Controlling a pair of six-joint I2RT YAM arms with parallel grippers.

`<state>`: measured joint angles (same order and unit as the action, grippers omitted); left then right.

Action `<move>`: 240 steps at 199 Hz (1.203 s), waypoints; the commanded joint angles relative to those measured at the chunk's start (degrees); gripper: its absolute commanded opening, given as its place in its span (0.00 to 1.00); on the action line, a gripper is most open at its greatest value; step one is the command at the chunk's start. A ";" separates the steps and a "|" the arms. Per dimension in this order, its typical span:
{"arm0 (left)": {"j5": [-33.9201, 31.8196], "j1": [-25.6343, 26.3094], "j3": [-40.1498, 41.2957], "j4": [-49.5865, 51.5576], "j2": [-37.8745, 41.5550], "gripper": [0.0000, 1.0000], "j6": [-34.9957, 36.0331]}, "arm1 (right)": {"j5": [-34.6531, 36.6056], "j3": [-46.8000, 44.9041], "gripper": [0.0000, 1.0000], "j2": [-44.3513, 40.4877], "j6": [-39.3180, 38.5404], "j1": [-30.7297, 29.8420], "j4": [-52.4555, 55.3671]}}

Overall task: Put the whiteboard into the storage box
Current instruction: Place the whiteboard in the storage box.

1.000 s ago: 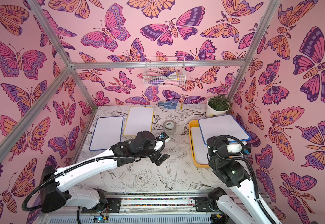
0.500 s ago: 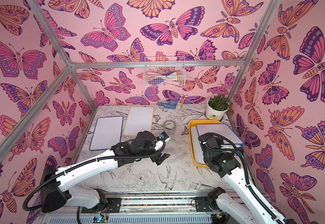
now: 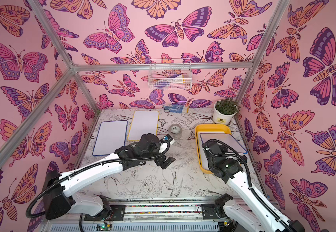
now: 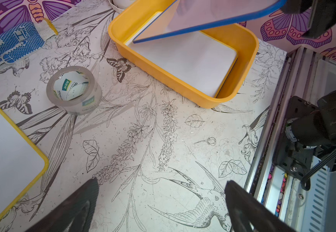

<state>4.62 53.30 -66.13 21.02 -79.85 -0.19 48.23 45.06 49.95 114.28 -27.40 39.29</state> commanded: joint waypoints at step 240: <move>1.71 -3.53 -0.67 0.07 -1.50 1.00 -3.26 | -10.70 -12.55 0.40 -0.70 -2.74 6.50 -13.88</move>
<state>6.07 50.37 -66.13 21.04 -80.73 -2.66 39.66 33.06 50.76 112.60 -22.26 26.76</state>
